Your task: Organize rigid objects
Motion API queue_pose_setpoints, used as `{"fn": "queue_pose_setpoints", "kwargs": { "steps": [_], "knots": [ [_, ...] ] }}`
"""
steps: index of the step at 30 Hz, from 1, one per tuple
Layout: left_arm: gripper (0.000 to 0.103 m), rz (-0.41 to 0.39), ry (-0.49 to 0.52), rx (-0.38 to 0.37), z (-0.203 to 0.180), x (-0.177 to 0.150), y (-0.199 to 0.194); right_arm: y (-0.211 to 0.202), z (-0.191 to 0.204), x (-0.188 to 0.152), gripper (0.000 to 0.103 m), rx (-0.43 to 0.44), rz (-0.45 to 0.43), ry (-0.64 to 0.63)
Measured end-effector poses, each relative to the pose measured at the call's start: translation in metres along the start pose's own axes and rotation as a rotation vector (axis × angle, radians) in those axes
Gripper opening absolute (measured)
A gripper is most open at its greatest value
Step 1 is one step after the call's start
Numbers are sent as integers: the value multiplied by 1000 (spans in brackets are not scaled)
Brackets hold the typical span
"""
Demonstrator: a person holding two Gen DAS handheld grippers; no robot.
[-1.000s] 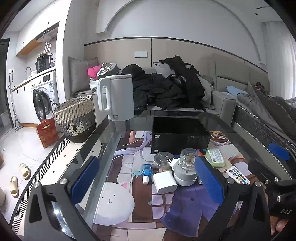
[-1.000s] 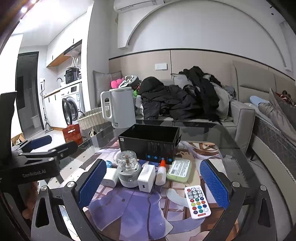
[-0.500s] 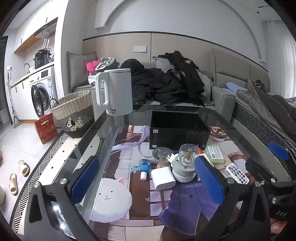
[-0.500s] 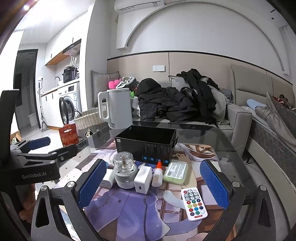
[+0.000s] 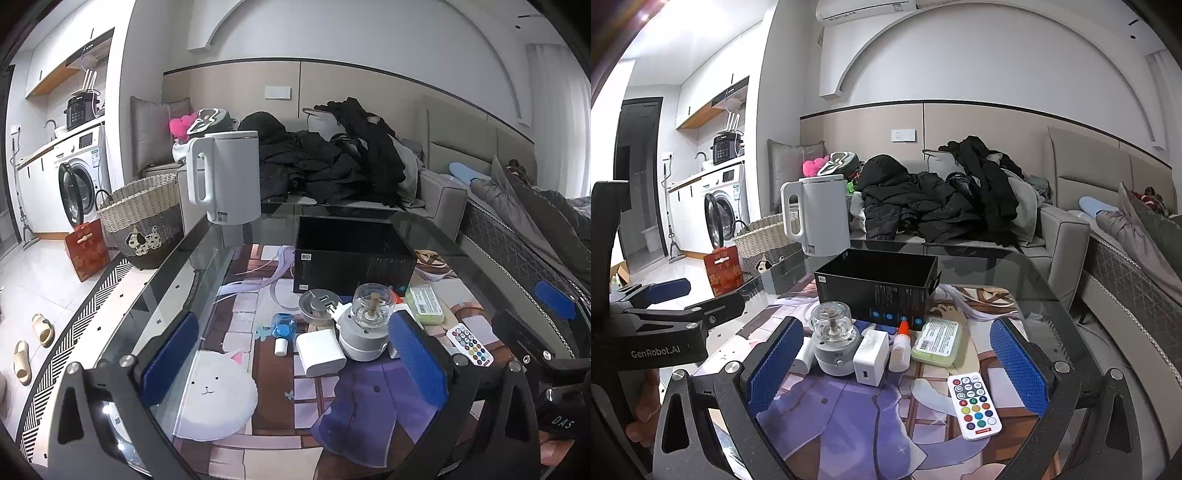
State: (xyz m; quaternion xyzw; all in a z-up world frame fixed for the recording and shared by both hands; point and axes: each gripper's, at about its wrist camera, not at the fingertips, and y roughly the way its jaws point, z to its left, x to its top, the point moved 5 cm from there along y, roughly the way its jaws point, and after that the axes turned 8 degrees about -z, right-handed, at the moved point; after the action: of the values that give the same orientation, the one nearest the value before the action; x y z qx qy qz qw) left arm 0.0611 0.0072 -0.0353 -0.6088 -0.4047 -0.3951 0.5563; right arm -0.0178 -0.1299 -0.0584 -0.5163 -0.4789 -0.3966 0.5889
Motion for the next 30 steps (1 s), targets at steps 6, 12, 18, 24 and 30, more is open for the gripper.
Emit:
{"fn": "queue_pose_setpoints", "kwargs": {
  "steps": [6,12,18,24,30],
  "knots": [
    [103,20,-23,-17,2,-2,2,1,-2,-1,103,-1,8,7],
    [103,28,-24,-20,2,-3,4,4,-2,-3,103,0,18,16],
    [103,35,-35,-20,2,-4,4,5,-4,-3,103,3,14,42],
    [103,28,-36,-18,4,-3,3,5,-5,-2,103,39,20,79],
    [103,43,-44,-19,4,-5,5,5,-5,-1,103,48,16,79]
  ]
}}
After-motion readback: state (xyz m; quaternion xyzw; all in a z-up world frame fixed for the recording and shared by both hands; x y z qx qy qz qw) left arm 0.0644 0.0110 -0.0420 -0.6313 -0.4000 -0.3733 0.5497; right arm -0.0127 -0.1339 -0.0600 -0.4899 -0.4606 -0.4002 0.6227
